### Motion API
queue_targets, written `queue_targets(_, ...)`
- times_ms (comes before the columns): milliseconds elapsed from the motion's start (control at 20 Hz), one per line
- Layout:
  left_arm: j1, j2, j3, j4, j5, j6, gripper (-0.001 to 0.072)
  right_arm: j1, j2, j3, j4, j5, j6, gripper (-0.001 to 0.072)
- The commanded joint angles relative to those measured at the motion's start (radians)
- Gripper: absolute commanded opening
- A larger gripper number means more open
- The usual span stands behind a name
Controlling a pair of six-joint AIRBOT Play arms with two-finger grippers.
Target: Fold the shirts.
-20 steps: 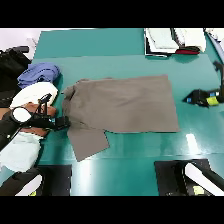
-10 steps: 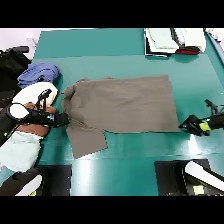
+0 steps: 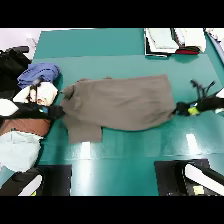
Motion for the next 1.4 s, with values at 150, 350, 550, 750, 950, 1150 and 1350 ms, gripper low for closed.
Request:
queue_targets(150, 0.000, 0.251, 0.542, 0.088, -0.044, -0.058, 0.0024, 0.045, 0.299, 0.505, -0.003, -0.033, 0.002, 0.0015)
queue_targets(350, 0.000, 0.272, 0.946, 0.090, -0.038, -0.060, 0.0023, 0.045, 0.393, 0.787, -0.078, -0.038, 0.003, 0.0015)
queue_targets(550, 0.000, 0.265, 1.114, 0.118, 0.065, -0.059, 0.0022, 0.045, 0.410, 0.967, -0.200, -0.005, 0.076, 0.0014)
queue_targets(750, 0.000, 0.194, 1.109, 0.155, 0.030, -0.058, 0.0021, 0.045, 0.318, 1.126, -0.230, 0.144, 0.101, 0.0014)
queue_targets(950, 0.000, -0.044, 1.106, 0.153, -0.253, -0.053, 0.0025, 0.045, 0.149, 1.154, -0.226, 0.266, 0.120, 0.0014)
queue_targets(1150, 0.000, -0.356, 1.104, 0.146, -0.409, -0.012, 0.0025, 0.045, -0.016, 0.935, -0.227, 0.278, 0.127, 0.0014)
queue_targets(1350, 0.000, -0.652, 1.062, 0.117, -0.357, -0.012, 0.0026, 0.045, -0.197, 0.687, -0.227, 0.214, 0.126, 0.0014)
